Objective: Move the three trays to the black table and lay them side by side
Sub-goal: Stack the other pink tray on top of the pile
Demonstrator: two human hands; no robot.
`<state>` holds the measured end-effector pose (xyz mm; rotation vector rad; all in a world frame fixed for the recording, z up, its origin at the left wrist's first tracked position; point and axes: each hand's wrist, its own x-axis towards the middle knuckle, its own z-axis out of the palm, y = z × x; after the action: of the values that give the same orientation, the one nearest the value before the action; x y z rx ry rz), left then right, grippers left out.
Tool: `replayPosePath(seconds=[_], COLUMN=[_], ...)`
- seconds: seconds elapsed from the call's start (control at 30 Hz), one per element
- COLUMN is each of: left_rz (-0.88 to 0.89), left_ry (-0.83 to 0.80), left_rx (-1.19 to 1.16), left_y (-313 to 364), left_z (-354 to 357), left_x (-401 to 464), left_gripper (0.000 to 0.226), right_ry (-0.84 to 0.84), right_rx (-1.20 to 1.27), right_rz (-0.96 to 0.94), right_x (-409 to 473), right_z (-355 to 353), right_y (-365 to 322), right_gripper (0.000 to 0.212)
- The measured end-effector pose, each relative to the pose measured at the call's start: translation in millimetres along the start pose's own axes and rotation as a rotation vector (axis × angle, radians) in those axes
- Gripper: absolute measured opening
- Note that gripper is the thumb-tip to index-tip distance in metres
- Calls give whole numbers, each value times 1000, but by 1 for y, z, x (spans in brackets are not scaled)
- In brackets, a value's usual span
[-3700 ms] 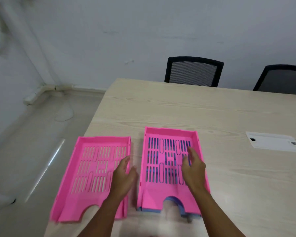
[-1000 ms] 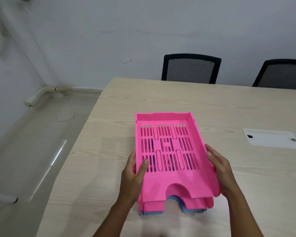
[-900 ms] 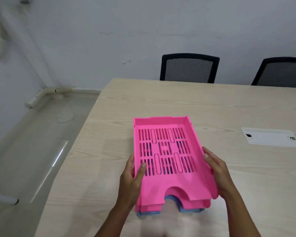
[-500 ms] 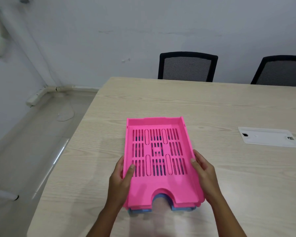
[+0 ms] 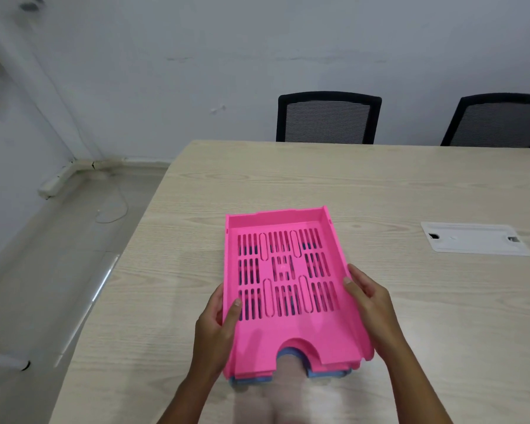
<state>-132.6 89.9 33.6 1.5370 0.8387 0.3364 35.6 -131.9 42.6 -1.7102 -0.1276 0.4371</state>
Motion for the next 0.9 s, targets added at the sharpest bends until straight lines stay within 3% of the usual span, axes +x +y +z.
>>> replayPosePath(seconds=[0.1, 0.37, 0.47, 0.57, 0.67, 0.77, 0.9], left_rz=[11, 12, 7, -57, -279, -428, -422], left_ry=[-8, 9, 60, 9, -96, -206, -270], left_rx=[20, 26, 53, 122, 79, -86, -120], left_y=[-4, -6, -3, 4, 5, -3, -10], left_z=[-1, -14, -13, -10, -5, -6, -10], left_x=[4, 21, 32, 49, 65, 69, 69], left_gripper=[55, 42, 53, 68, 76, 60, 50], right_ry=[13, 96, 169, 62, -90, -184, -219], right_rx=[27, 17, -58, -111, 20, 172, 195], right_rz=[9, 38, 59, 167, 332, 431, 425], right_x=[-4, -7, 5, 20, 30, 29, 28], right_z=[3, 12, 11, 15, 18, 15, 12], right_y=[8, 18, 17, 14, 16, 20, 30], right_gripper=[41, 34, 29, 56, 55, 52, 57])
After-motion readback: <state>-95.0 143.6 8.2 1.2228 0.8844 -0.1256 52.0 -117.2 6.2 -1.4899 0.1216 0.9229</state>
